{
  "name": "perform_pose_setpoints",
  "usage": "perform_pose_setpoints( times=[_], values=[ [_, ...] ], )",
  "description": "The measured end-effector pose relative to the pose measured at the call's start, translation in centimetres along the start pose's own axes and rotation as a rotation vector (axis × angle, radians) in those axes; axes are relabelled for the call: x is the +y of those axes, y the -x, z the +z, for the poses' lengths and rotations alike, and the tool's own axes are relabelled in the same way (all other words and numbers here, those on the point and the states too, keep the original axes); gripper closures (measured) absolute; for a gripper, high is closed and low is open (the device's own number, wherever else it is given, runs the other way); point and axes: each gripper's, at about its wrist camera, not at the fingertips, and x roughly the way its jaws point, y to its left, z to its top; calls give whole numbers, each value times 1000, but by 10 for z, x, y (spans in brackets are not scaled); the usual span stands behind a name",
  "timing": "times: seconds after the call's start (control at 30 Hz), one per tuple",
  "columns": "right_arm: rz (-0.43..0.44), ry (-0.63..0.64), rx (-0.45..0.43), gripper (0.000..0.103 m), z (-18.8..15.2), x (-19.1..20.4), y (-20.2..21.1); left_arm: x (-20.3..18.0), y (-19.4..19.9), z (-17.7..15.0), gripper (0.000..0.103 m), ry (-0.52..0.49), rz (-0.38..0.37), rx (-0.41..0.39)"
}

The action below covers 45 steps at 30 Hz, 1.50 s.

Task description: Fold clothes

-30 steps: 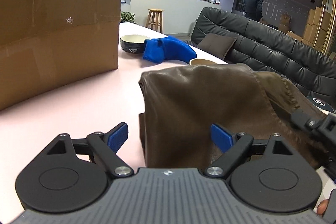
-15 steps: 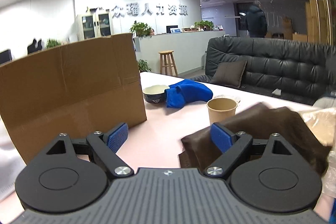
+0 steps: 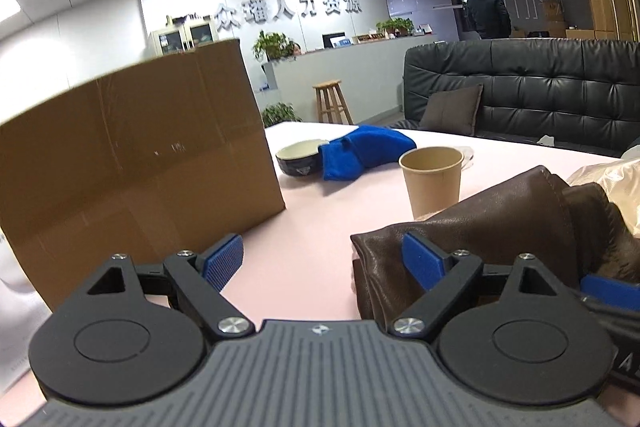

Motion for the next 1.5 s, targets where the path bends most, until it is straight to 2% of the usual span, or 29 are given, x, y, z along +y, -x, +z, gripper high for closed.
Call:
perform_pose_setpoints(
  times=[0.1, 0.2, 0.27, 0.33, 0.47, 0.57, 0.7, 0.83, 0.93, 1.03, 1.1, 1.2, 1.27, 1.33, 1.4, 1.5],
  values=[
    [-7, 55, 5, 43, -6, 6, -2, -1, -6, -2, 17, 0, 1, 13],
    [-1, 121, 7, 31, -11, 15, -2, -4, -4, -3, 17, -34, 13, -1],
    [3, 134, -18, 28, -13, 19, 3, -3, -1, -2, 17, -34, 5, -4],
    [21, 104, -46, 20, -13, 20, 12, 4, 4, 0, 15, -10, -13, 2],
    [51, -14, -68, 16, -9, 19, 27, 27, 19, 6, 5, 43, -23, 3],
    [58, -65, -85, 11, -5, 26, 41, 51, 38, 6, 0, 84, 16, -34],
    [53, -25, -145, 0, -4, 59, 61, 99, 64, -9, 0, 162, 80, -33],
    [-1, -29, -184, 0, -14, 99, 63, 145, 81, -33, 0, 195, 191, 3],
    [-85, -32, -257, 0, -29, 126, 66, 183, 93, -57, 0, 233, 296, 46],
    [-171, -1, -378, 0, -41, 143, 66, 220, 105, -80, 0, 285, 370, 89],
    [-227, 15, -529, 0, -56, 162, 74, 245, 114, -97, 0, 320, 420, 113],
    [-219, 27, -667, 0, -77, 192, 84, 273, 123, -117, 0, 360, 475, 139],
    [-133, 33, -637, 0, -84, 212, 88, 296, 128, -134, 0, 400, 514, 164],
    [-51, 48, -554, 0, -88, 231, 88, 312, 130, -148, 0, 436, 536, 182],
    [38, 103, -400, 0, -91, 258, 78, 325, 129, -162, 0, 466, 549, 199],
    [161, 274, -139, 0, -107, 311, 48, 350, 122, -187, 0, 494, 578, 256]
  ],
)
